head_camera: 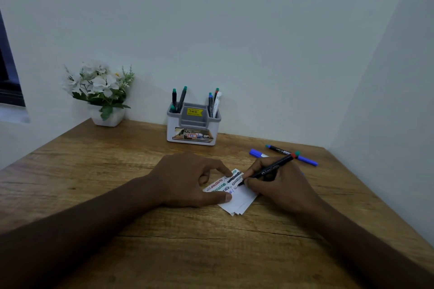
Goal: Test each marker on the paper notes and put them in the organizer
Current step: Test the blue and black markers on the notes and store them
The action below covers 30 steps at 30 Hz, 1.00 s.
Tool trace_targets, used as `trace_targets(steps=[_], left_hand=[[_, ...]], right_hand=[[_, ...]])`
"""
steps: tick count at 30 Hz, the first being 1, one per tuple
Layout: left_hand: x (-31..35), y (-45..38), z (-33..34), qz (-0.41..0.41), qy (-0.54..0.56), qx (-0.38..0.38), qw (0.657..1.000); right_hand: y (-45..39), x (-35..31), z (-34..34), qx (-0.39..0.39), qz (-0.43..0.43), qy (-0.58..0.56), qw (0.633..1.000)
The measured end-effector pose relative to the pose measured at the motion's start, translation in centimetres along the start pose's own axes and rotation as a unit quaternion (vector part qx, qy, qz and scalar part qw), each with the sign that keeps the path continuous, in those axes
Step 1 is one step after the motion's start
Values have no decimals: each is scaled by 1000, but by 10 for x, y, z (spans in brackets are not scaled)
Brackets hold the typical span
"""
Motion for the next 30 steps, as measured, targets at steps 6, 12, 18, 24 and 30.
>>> trace_targets(steps=[6,12,18,24,30], left_hand=[[5,-2,0,2,8,9,1000],[1,3,-2,3,3,7,1000],[2,1,0,1,1,5,1000],[2,0,-1,-4,-3,-11,1000],[2,2,-1,-6,-6,-14,1000]], right_hand=[[0,2,-6,2,9,6,1000],[-2,-1,2,8,14,9,1000],[-1,1,-5,14,22,24,999],[-2,0,-6,17,26,17,999],[-2,0,-7,21,20,23,999]])
Point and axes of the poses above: each hand's wrist, its own y-axis away from the middle knuckle, its own z-axis out of the palm, x = y × z, the point moved 6 cm from there along -y, towards the middle knuckle, and after that the axes turned 11 degrees about z, right-handed, at the moved point
